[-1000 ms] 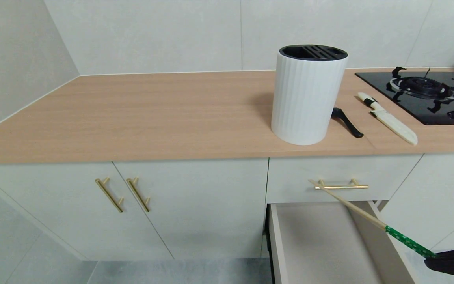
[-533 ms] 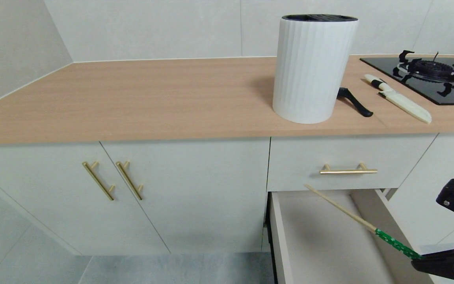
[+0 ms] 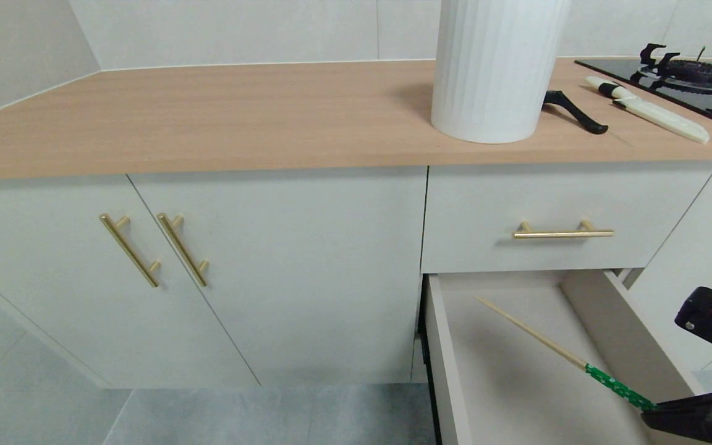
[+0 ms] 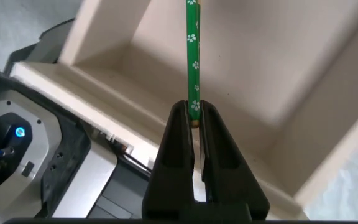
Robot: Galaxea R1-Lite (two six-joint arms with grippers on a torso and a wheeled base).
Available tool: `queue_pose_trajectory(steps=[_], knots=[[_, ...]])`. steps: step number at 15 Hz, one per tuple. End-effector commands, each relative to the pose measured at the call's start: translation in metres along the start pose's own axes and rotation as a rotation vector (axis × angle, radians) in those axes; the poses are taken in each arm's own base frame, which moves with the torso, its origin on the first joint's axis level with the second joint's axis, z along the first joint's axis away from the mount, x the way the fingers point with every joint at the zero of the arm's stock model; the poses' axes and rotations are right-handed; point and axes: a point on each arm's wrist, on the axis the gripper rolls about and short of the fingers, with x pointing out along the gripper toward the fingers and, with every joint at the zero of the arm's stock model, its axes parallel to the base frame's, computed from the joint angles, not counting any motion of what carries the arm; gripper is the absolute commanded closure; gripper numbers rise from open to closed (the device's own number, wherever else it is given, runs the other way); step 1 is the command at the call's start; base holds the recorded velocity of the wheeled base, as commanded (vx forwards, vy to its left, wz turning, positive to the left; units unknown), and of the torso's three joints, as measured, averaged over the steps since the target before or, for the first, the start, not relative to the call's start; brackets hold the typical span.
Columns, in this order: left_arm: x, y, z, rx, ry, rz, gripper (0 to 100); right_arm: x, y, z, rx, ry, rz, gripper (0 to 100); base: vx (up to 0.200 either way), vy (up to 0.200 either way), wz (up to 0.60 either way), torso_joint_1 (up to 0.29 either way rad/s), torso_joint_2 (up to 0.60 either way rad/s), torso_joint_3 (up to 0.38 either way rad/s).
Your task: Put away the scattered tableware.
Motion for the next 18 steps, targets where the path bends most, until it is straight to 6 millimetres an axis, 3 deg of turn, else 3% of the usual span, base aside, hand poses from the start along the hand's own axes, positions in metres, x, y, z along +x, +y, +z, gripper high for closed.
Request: queue_pose_trajectory(steps=[1, 8, 11, 13, 18], knots=[[0.000, 0.000, 0.000, 0.000, -0.001, 0.001, 0, 0.003, 0.000, -0.001, 0.000, 0.008, 0.001, 100, 0.000, 0.000, 0.00, -0.056, 0.18, 0.080], [0.000, 0.000, 0.000, 0.000, 0.001, 0.001, 0, 0.016, -0.002, 0.006, 0.007, 0.010, -0.002, 100, 0.000, 0.000, 0.00, -0.009, 0.03, 0.021], [0.000, 0.000, 0.000, 0.000, 0.001, 0.001, 0, 0.040, -0.005, 0.023, 0.109, 0.081, -0.033, 100, 0.000, 0.000, 0.00, 0.000, 0.00, 0.000], [0.000, 0.000, 0.000, 0.000, -0.001, 0.001, 0, 0.069, 0.003, 0.040, 0.267, 0.149, -0.086, 100, 0.000, 0.000, 0.00, 0.000, 0.00, 0.000], [0.000, 0.000, 0.000, 0.000, -0.001, 0.001, 0, 0.126, 0.011, 0.052, 0.398, 0.180, -0.124, 100, 0.000, 0.000, 0.00, 0.000, 0.00, 0.000]])
